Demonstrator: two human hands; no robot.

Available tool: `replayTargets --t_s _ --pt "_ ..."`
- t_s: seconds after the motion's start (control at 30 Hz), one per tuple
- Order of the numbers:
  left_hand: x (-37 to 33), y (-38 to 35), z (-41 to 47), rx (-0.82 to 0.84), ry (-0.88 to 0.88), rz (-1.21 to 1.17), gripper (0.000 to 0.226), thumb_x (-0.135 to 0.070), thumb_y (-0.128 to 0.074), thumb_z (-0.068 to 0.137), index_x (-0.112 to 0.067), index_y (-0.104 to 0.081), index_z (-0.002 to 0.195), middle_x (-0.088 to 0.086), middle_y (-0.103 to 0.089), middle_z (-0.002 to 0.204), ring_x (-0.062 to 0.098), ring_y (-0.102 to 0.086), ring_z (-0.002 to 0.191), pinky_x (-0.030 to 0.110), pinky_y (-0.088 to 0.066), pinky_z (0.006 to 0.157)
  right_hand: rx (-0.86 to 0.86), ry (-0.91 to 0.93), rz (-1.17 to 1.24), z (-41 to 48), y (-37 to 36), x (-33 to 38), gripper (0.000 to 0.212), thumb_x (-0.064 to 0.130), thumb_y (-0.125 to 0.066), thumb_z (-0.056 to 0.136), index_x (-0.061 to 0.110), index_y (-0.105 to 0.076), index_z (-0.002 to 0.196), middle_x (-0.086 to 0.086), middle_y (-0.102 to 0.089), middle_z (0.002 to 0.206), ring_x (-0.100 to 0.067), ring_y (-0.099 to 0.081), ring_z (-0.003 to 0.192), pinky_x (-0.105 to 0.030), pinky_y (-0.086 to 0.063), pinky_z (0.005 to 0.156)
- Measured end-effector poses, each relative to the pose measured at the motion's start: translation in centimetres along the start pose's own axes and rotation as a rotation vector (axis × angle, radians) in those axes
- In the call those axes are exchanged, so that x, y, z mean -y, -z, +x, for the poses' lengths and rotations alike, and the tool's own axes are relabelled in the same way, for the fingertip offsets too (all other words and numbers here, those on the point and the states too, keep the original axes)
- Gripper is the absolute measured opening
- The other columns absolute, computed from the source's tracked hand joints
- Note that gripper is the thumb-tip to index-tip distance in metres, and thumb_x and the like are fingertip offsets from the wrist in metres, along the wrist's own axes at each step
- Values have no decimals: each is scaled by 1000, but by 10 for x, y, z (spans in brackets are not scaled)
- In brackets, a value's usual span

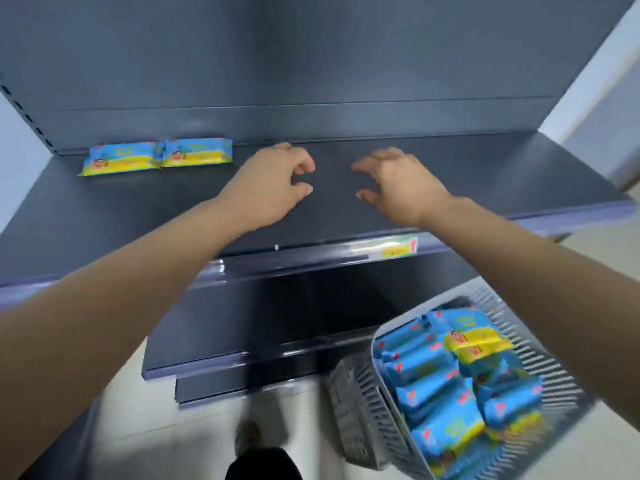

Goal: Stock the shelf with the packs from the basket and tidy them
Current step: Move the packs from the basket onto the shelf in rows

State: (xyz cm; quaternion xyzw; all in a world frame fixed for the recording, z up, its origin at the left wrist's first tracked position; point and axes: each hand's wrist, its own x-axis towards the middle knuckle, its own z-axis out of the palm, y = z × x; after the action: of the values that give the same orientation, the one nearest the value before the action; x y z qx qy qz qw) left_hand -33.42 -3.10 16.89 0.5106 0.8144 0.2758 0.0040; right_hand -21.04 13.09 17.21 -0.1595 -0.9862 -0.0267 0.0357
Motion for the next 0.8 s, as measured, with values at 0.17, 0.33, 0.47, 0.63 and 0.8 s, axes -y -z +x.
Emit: replayTargets --t_s 0.17,0.33,0.47,0.63,0.8 --pt "-100 -105 -40 206 -27 -85 30 -19 -67 83 -10 -62 111 6 -60 106 21 -57 97 32 -46 90 186 -129 -10 -123 -36 -78 44 28 -56 90 17 -48 133 -11 -51 133 -30 -43 125 -37 -38 103" --pt "-158 -191 -80 470 47 -67 28 -21 -63 84 -10 -63 109 8 -62 109 24 -57 99 34 -47 89 346 -165 -12 -208 -76 -124 43 28 -55 90 21 -49 133 -9 -53 133 -29 -45 125 -40 -41 102" --pt "-173 -231 -109 617 102 30 23 -25 -61 83 -13 -64 102 4 -65 109 22 -59 102 31 -47 87 414 -147 -29 -236 -100 -144 41 25 -54 90 21 -51 131 -8 -56 131 -27 -46 124 -36 -39 101" --pt "-175 -263 -131 881 77 147 25 -32 -63 85 -7 -59 88 8 -55 90 22 -52 84 30 -40 74 584 -111 29 -252 -128 -146 41 22 -59 88 17 -53 129 -8 -53 133 -27 -48 124 -34 -40 99" --pt "-175 -278 -145 904 84 219 37 -35 -70 79 -2 -53 84 7 -45 79 23 -43 73 30 -32 62 839 -42 -79 -270 -146 -143 38 19 -61 88 8 -58 125 -9 -58 127 -27 -54 116 -32 -47 93"
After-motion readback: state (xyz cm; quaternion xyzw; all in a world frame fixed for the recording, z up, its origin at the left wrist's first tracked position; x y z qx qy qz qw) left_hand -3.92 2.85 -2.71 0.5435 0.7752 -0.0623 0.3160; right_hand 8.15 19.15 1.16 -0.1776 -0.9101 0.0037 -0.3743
